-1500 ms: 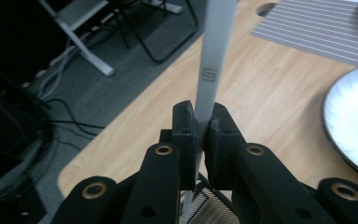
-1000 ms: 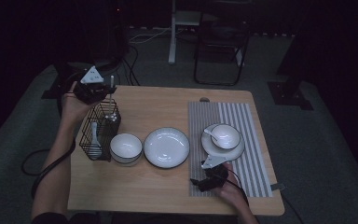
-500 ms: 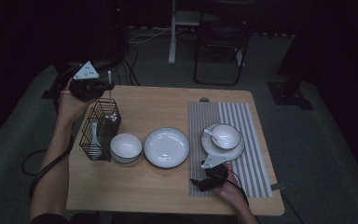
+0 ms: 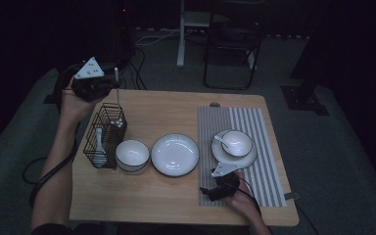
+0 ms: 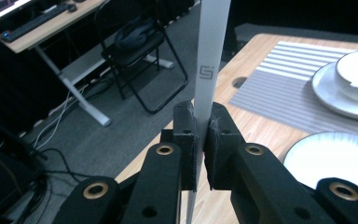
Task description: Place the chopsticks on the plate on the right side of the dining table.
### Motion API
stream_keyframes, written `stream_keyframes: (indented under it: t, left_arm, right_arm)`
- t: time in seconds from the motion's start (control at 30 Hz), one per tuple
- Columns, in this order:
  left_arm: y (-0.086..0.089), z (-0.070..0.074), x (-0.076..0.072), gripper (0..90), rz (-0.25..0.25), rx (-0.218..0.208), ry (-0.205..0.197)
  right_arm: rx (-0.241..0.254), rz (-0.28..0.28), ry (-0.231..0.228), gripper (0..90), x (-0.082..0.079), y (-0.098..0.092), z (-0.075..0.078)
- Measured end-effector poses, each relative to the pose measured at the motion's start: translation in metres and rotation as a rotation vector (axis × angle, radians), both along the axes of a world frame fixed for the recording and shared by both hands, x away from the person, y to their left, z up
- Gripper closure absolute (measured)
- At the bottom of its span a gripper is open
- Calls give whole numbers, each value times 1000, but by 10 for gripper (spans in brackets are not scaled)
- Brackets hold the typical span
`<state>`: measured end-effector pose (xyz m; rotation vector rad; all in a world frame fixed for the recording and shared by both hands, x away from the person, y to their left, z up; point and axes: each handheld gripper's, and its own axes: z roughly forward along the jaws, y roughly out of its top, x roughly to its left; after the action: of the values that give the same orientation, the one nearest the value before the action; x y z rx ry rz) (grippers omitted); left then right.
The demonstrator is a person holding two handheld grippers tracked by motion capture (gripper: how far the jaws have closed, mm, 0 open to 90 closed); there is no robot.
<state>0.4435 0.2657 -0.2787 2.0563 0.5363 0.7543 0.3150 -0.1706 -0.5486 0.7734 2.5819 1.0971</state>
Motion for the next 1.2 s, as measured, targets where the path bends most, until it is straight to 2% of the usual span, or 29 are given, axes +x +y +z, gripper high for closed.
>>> stream_keyframes:
  t: [0.1, 0.2, 0.37, 0.63, 0.9, 1.07, 1.2]
  left_arm:
    - [-5, 1, 0, 849, -24, -21, 0]
    - [-9, 0, 1, 849, -35, -24, 7]
    - [-21, -10, 5, 848, -67, -37, 34]
    - [-35, -21, 5, 848, -103, -22, 72]
    - [-46, -27, 0, 847, -133, -25, 83]
    - [-53, -29, -2, 847, -145, -2, 90]
    - [-56, -31, -2, 847, -155, -13, 97]
  right_arm:
    - [1, 0, 1, 125, 0, 0, 0]
    - [1, 0, 1, 125, 0, 0, 0]
    - [0, 0, 0, 125, 0, 0, 0]
    - [0, 0, 1, 125, 0, 0, 0]
    - [0, 0, 0, 126, 0, 0, 0]
    - [0, 0, 0, 125, 0, 0, 0]
    - [-1, 0, -1, 126, 0, 0, 0]
